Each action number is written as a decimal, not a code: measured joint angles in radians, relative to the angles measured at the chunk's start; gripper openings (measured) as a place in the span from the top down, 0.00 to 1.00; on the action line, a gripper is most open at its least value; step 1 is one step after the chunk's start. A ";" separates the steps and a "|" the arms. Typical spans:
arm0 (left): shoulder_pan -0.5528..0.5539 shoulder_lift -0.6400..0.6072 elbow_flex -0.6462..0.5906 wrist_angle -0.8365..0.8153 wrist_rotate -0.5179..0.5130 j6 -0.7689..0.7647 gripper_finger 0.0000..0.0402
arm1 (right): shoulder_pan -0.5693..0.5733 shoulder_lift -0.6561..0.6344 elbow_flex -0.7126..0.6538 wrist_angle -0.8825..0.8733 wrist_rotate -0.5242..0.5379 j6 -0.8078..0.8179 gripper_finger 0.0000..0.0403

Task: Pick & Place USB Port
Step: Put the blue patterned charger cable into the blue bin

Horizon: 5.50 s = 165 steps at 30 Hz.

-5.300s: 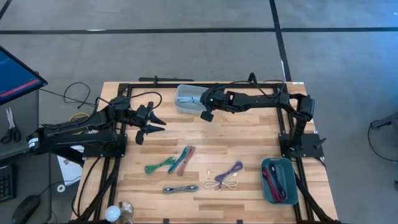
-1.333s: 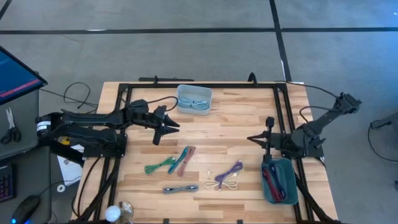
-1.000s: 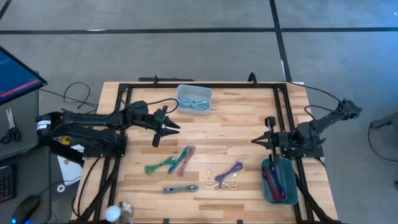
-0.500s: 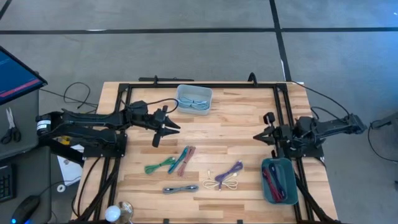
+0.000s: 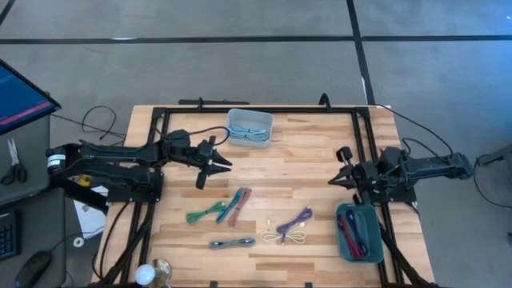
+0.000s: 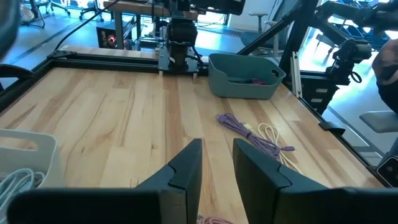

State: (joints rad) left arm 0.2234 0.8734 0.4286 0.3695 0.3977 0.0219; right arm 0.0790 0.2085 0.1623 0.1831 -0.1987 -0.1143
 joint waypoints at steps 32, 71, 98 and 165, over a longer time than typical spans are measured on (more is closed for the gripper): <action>-0.106 0.116 0.205 -0.476 -0.495 -0.231 0.78 | -0.041 0.001 0.000 -0.093 0.279 0.034 1.00; -0.092 0.280 0.223 -0.481 -0.330 -0.352 0.78 | -0.042 0.001 0.000 -0.102 0.282 0.026 1.00; -0.351 0.352 0.240 -0.465 -0.416 -0.632 0.76 | -0.043 0.001 0.001 -0.128 0.332 0.037 1.00; -0.205 0.239 0.238 -0.129 -0.353 -0.086 0.96 | -0.043 0.014 0.001 -0.123 0.540 0.088 0.98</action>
State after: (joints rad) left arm 0.0183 1.1125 0.6670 0.2408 0.0448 -0.0640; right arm 0.0364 0.2227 0.1631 0.0602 0.3416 -0.0265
